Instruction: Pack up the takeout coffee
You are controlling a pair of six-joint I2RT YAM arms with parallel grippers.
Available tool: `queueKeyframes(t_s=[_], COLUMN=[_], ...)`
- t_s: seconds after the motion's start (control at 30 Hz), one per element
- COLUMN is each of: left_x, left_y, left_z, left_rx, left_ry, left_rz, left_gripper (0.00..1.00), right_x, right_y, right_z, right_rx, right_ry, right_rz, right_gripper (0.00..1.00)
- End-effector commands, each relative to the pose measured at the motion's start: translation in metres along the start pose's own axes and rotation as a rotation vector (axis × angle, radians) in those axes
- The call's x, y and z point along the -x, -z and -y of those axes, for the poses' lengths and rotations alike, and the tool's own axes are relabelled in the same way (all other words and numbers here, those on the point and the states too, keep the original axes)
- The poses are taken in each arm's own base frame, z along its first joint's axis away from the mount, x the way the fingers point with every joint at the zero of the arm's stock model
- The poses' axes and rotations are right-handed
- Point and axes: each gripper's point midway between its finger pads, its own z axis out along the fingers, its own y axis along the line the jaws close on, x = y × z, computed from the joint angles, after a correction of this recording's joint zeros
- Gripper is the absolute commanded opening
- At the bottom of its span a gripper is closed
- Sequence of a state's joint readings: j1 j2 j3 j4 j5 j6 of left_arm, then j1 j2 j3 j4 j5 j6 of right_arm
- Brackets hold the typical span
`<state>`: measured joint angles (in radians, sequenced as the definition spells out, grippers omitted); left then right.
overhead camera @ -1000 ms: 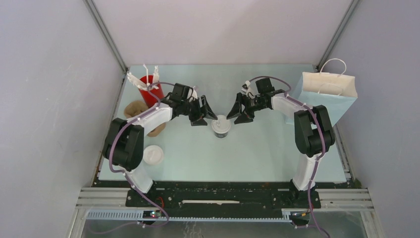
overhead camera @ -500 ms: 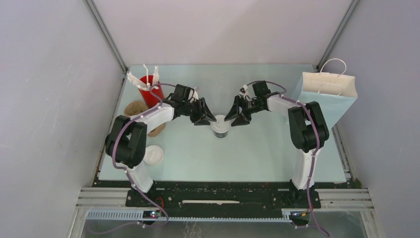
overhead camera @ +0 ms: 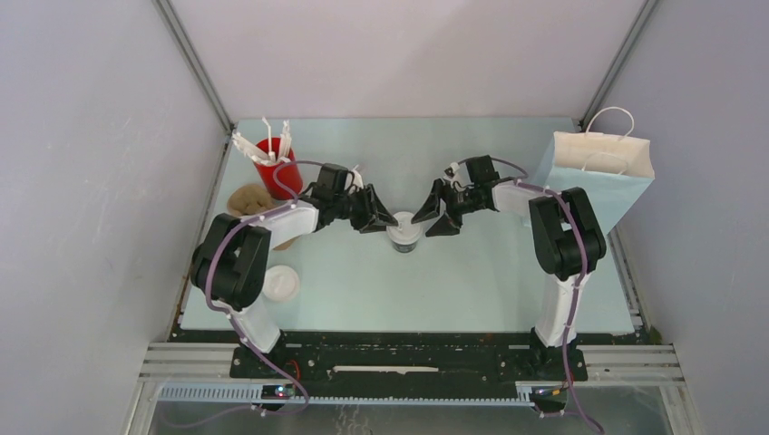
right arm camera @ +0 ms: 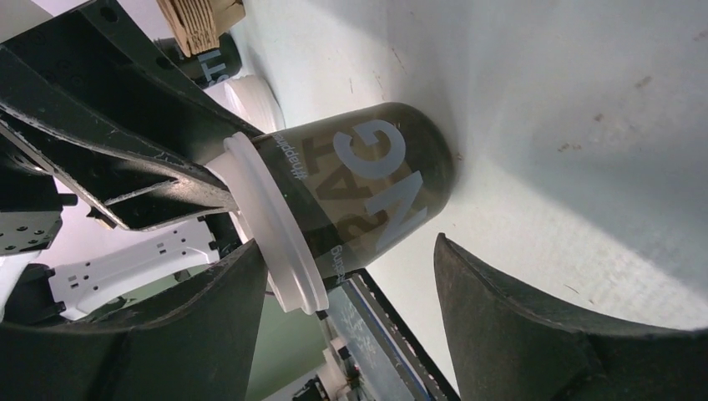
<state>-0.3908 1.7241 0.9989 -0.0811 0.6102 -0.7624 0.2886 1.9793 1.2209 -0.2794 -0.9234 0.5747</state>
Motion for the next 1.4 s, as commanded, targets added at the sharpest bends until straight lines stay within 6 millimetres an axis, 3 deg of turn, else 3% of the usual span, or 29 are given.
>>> queueKeyframes(t_s=[0.0, 0.2, 0.3, 0.47, 0.6, 0.7, 0.87, 1.1, 1.17, 1.27, 1.37], left_x=[-0.034, -0.025, -0.02, -0.016, -0.011, -0.018, -0.037, -0.053, -0.055, -0.052, -0.037], left_y=[-0.005, 0.001, 0.005, 0.007, 0.012, 0.014, 0.011, 0.0, -0.001, 0.002, 0.009], left_z=[-0.056, -0.03, -0.019, -0.007, 0.011, 0.021, 0.015, -0.033, -0.039, -0.037, -0.018], left_rx=[0.191, 0.145, 0.124, 0.093, 0.045, 0.005, 0.0, 0.142, 0.16, 0.167, 0.162], left_ry=[0.056, 0.022, 0.013, 0.022, 0.001, -0.004, 0.002, 0.027, 0.024, 0.006, -0.041], left_rz=[-0.053, -0.033, -0.022, -0.014, 0.003, -0.011, -0.027, -0.051, -0.054, -0.053, -0.032], left_gripper=[0.41, 0.47, 0.53, 0.7, 0.81, 0.85, 0.87, 0.75, 0.74, 0.76, 0.83], right_x=[-0.004, 0.0, -0.006, -0.027, -0.026, -0.028, -0.035, -0.04, -0.038, -0.034, -0.026], right_y=[0.003, 0.024, 0.029, 0.014, 0.01, 0.01, 0.011, 0.001, -0.001, 0.002, 0.01], right_z=[0.038, -0.026, -0.041, -0.03, -0.02, -0.015, -0.01, 0.016, 0.023, 0.016, 0.0], right_rx=[-0.113, 0.057, 0.085, 0.052, 0.032, 0.033, 0.059, 0.044, 0.026, 0.037, 0.067], right_ry=[-0.032, 0.046, 0.086, 0.098, 0.088, 0.081, 0.078, 0.044, 0.024, 0.03, 0.021], right_rz=[0.038, 0.067, 0.06, -0.02, -0.016, -0.023, -0.031, -0.027, -0.022, -0.004, 0.026], right_gripper=[0.79, 0.87, 0.92, 0.93, 0.88, 0.82, 0.78, 0.74, 0.72, 0.74, 0.8])
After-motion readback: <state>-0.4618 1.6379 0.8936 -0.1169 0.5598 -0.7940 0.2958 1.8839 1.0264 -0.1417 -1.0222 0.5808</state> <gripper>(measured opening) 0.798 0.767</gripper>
